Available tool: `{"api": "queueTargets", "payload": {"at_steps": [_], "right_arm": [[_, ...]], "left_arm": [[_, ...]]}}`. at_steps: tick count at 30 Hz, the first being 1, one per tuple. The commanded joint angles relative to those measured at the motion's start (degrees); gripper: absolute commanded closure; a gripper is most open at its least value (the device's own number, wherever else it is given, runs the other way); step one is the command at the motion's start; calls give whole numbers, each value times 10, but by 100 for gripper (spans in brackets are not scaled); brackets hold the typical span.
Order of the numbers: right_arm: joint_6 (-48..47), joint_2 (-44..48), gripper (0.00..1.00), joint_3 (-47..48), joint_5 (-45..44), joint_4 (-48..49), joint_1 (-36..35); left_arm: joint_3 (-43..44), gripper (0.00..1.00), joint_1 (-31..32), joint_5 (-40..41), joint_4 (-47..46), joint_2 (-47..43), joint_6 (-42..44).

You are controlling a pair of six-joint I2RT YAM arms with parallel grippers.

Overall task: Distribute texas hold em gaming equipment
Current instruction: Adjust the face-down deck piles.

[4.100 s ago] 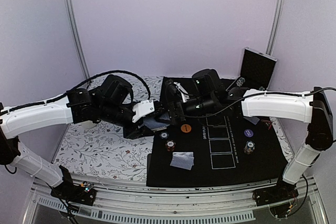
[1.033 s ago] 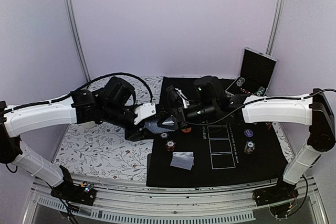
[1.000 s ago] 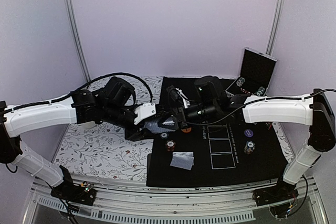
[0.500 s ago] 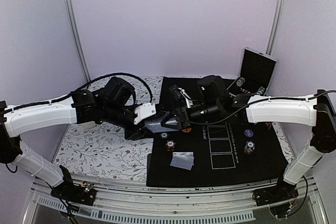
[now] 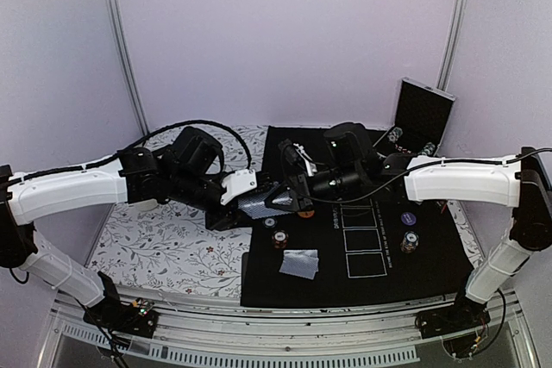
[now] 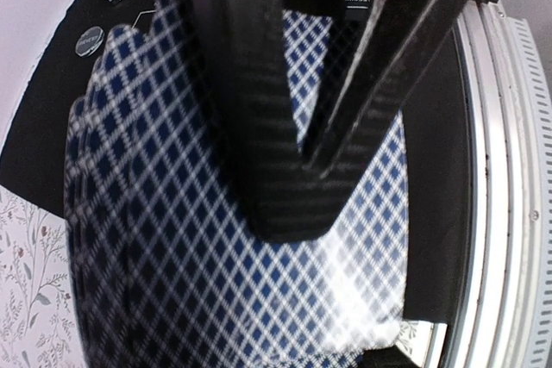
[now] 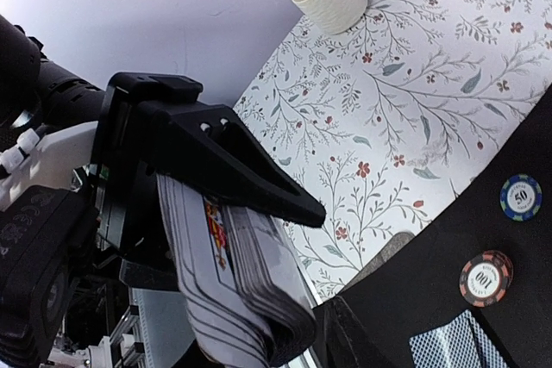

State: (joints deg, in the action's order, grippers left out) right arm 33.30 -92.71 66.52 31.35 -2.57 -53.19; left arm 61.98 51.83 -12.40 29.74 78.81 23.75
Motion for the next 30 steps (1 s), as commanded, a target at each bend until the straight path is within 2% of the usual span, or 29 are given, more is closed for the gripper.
{"api": "queueTargets", "payload": {"at_steps": [1, 5, 7, 12, 13, 15, 24, 30], "right_arm": [[19, -30, 62, 22, 22, 38, 2], [34, -65, 61, 41, 47, 70, 1], [40, -72, 64, 43, 50, 86, 1], [52, -79, 82, 38, 56, 102, 0], [56, -81, 88, 35, 58, 103, 0], [61, -80, 95, 25, 58, 105, 0], [94, -47, 97, -26, 56, 137, -5], [98, -45, 98, -28, 62, 137, -15]], "left_arm": [[16, 55, -4, -27, -7, 2, -6], [17, 55, -4, -32, -7, 2, -5], [17, 55, -4, -32, -6, 3, -5], [17, 55, -4, -29, -7, 1, -4], [17, 53, -4, -26, -7, 1, -5], [19, 46, -4, -16, -7, 1, -5], [17, 21, -4, 15, -11, 5, -6], [10, 16, -4, -15, -11, 1, 1]]}}
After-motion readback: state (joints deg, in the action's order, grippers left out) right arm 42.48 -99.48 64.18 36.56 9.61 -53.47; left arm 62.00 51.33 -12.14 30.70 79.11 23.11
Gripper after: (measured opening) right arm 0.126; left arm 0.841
